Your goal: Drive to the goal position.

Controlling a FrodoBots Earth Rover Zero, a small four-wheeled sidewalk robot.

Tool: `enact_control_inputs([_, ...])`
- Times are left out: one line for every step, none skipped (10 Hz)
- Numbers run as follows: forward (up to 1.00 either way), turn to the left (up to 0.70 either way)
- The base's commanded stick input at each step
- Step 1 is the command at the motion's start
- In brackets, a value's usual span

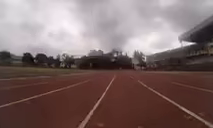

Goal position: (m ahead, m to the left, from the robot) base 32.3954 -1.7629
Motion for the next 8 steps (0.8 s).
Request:
enact_control_inputs([0.7, -0.35])
enact_control_inputs([0.7, -0.35])
enact_control_inputs([0.7, -0.35])
enact_control_inputs([0.7, -0.35])
enact_control_inputs([0.7, -0.35])
enact_control_inputs([0.7, -0.35])
enact_control_inputs([0.7, -0.35])
enact_control_inputs([0.7, -0.35])
